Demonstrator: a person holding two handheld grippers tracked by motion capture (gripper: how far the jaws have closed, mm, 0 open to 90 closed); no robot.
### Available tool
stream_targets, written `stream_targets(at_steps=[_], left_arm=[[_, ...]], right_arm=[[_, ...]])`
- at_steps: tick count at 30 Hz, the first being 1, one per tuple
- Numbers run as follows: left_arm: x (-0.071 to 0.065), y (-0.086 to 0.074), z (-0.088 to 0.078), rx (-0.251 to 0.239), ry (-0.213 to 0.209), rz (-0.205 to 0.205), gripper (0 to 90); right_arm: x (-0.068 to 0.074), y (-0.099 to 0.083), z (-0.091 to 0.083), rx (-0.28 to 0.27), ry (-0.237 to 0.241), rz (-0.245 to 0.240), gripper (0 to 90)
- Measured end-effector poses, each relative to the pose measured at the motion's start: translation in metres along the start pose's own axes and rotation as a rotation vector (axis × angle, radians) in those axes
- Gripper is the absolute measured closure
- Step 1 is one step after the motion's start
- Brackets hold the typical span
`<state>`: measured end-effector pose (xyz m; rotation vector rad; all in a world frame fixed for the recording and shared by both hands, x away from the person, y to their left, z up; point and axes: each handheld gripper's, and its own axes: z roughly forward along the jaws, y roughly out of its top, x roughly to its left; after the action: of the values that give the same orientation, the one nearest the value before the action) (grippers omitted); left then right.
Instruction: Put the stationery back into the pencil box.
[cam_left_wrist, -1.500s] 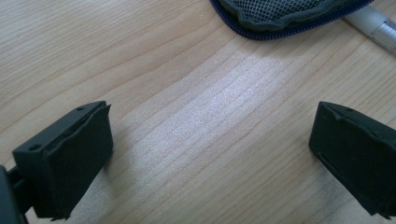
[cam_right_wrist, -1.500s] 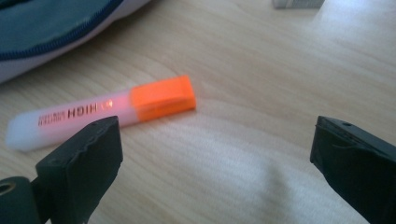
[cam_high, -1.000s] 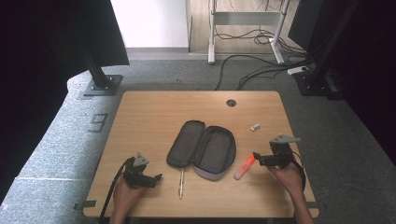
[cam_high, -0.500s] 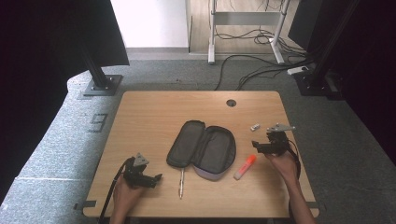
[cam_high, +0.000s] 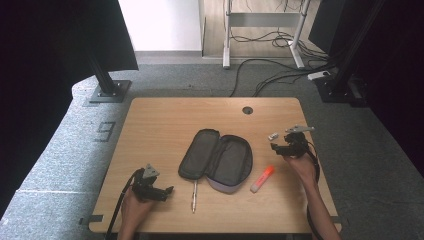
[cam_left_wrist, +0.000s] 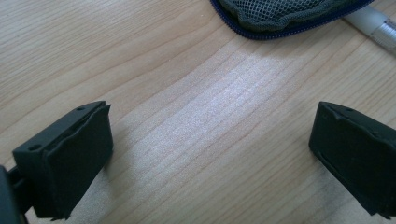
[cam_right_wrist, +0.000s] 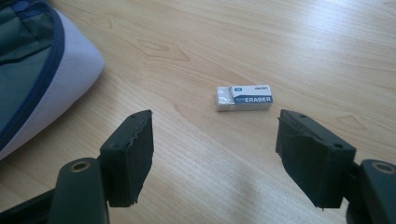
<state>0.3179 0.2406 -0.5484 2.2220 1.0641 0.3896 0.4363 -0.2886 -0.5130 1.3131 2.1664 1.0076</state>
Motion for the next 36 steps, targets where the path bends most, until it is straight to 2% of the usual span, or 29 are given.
stream_targets(at_steps=[9,16,26,29,36], left_arm=[[0.0,0.0,0.0,0.0,0.0,0.0,0.0],[0.0,0.0,0.0,0.0,0.0,0.0,0.0],[0.0,0.0,0.0,0.0,0.0,0.0,0.0],[0.0,0.0,0.0,-0.001,0.0,0.0,0.0],[0.0,0.0,0.0,0.0,0.0,0.0,0.0]], right_arm=[[-0.008,0.006,0.014,0.012,-0.008,-0.004,32.8],[-0.012,0.011,0.028,0.032,-0.017,-0.017,33.4],[-0.02,0.014,0.045,0.056,-0.033,-0.008,33.6],[-0.025,0.012,0.05,0.056,-0.026,0.018,34.6],[-0.027,0.011,0.057,0.058,-0.017,0.023,37.4]])
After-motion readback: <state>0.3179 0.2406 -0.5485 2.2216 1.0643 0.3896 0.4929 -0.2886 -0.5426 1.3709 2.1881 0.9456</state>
